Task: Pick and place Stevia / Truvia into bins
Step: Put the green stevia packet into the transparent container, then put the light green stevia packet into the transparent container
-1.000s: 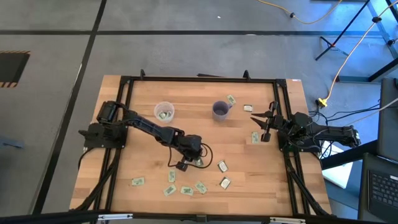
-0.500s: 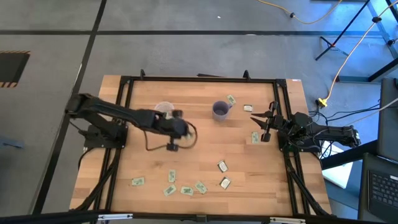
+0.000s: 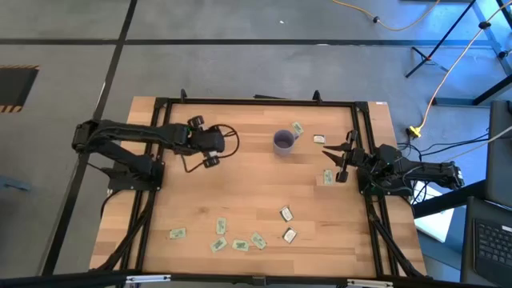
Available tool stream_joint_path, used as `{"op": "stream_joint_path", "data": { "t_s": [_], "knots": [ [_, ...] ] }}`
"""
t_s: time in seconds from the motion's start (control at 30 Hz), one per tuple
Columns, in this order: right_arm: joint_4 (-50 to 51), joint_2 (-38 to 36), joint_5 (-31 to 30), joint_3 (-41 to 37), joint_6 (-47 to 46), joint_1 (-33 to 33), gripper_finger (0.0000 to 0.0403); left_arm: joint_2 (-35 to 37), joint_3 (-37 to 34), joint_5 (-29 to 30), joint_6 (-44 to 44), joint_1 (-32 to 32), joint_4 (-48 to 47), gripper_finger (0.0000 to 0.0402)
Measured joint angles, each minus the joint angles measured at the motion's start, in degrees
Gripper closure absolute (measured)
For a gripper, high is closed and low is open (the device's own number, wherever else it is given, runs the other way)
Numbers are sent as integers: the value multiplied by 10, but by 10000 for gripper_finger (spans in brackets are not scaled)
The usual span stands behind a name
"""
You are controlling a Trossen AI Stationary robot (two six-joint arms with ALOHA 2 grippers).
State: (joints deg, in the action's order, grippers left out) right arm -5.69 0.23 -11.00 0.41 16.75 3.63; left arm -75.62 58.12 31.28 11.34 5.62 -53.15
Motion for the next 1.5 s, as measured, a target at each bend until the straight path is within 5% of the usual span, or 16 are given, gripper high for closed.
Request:
{"op": "stream_joint_path", "data": {
  "t_s": [0.7,1.5],
  "knots": [
    [0,0,0,0,0,0,328,-102,-29,-89,-1,70,21,387],
    [0,0,0,0,0,0,328,-78,-4,-62,9,40,22,341]
  ]
}}
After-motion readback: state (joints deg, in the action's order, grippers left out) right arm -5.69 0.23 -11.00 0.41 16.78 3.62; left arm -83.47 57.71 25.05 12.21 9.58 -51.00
